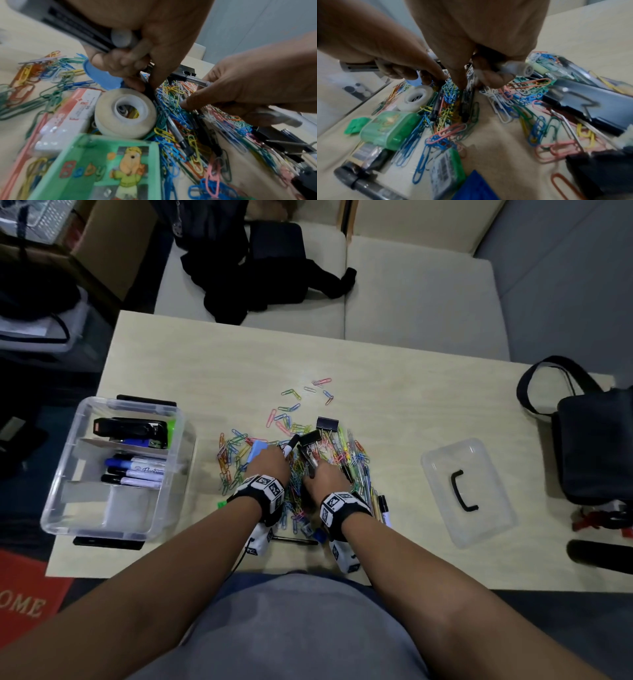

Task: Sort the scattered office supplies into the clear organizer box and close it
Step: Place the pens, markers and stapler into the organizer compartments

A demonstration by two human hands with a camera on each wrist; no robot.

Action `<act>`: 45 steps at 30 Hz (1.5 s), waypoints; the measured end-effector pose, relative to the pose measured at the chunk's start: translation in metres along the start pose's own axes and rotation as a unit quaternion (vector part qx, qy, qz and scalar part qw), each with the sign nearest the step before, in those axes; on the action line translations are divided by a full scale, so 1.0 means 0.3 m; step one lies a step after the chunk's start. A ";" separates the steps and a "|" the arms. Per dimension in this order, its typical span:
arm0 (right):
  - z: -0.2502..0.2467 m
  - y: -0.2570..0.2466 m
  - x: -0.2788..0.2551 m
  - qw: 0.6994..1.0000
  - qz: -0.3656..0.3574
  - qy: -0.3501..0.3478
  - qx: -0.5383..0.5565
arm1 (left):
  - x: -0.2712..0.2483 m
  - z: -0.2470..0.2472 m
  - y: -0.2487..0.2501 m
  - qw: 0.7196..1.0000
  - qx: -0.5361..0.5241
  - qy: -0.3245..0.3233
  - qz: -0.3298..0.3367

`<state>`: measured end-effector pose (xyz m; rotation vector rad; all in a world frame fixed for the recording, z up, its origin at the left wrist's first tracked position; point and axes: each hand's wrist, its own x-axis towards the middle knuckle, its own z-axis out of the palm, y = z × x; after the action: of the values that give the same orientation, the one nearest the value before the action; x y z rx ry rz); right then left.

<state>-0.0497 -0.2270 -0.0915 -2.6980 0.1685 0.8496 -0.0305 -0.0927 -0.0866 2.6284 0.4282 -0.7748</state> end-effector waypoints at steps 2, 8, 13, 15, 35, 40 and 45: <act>-0.004 -0.009 -0.003 1.000 -0.009 0.004 -0.029 | -0.004 -0.003 0.005 1.000 0.001 0.001 0.007; -0.021 0.009 -0.008 0.998 0.000 -0.006 -0.055 | 0.006 0.000 0.006 1.000 -0.013 -0.022 0.006; -0.061 0.031 -0.004 0.998 -0.019 -0.055 -0.017 | 0.011 -0.005 -0.003 0.998 -0.069 -0.012 -0.005; -0.076 0.038 0.002 0.995 -0.029 -0.092 0.026 | 0.003 -0.017 -0.004 0.994 -0.108 -0.002 -0.015; -0.173 0.062 -0.152 0.953 0.017 -0.187 0.237 | -0.106 -0.141 -0.071 0.971 -0.200 -0.055 0.116; -0.164 0.003 -0.185 0.936 0.009 -0.135 0.325 | -0.126 -0.173 -0.105 0.947 -0.294 -0.082 0.095; -0.151 -0.105 -0.189 0.930 -0.069 -0.066 0.355 | -0.119 -0.226 -0.148 0.940 -0.330 -0.029 0.077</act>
<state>-0.0653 -0.2108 -0.0155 -1.9453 0.2053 0.7399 -0.0453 -0.0311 -0.0248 1.9766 0.3765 -0.5333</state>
